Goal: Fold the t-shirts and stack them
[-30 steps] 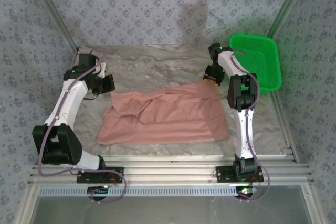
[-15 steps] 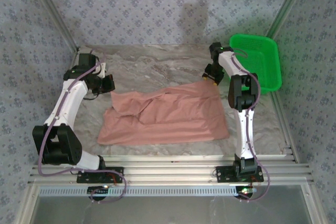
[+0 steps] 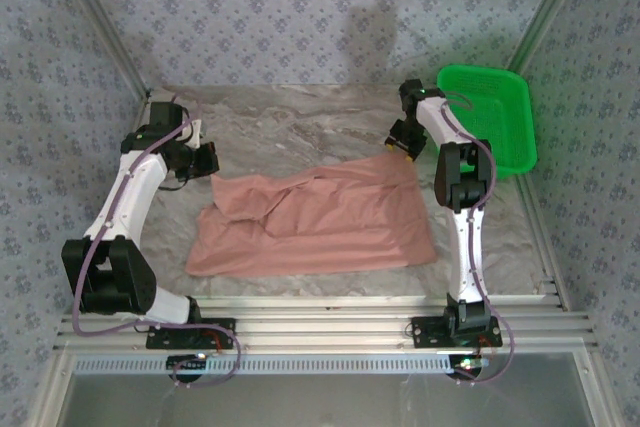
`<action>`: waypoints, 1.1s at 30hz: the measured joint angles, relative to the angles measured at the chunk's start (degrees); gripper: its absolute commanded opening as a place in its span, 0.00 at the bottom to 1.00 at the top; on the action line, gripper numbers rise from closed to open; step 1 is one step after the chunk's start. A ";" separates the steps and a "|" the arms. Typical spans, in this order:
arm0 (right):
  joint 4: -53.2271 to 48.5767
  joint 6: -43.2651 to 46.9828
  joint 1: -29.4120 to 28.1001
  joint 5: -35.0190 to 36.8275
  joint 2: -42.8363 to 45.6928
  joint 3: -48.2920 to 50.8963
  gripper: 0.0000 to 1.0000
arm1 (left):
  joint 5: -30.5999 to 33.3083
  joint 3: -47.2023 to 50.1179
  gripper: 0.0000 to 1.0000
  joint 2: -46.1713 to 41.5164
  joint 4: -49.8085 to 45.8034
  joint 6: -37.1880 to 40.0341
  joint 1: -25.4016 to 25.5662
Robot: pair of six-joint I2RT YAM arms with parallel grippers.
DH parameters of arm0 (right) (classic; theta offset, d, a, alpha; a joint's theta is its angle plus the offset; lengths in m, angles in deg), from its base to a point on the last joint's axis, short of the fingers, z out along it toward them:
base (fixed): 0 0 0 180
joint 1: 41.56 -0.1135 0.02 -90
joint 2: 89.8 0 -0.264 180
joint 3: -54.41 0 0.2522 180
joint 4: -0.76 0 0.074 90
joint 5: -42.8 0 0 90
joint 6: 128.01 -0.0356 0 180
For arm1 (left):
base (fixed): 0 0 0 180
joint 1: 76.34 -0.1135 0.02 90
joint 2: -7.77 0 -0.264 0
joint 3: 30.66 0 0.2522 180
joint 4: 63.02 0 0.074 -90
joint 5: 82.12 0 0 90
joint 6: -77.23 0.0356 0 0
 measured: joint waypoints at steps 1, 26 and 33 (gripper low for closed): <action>-0.07 -0.17 0.00 0.17 -0.35 -0.52 0.51 | 0.00 0.02 0.00 0.00 0.00 0.00 0.00; -3.54 -0.50 -1.36 2.71 -4.63 -7.96 0.00 | -0.02 0.37 0.00 -0.28 -0.07 0.13 -0.48; 2.34 -0.31 -0.92 1.49 -0.66 -3.78 0.00 | 0.48 -10.84 0.00 3.85 -0.33 0.15 -3.69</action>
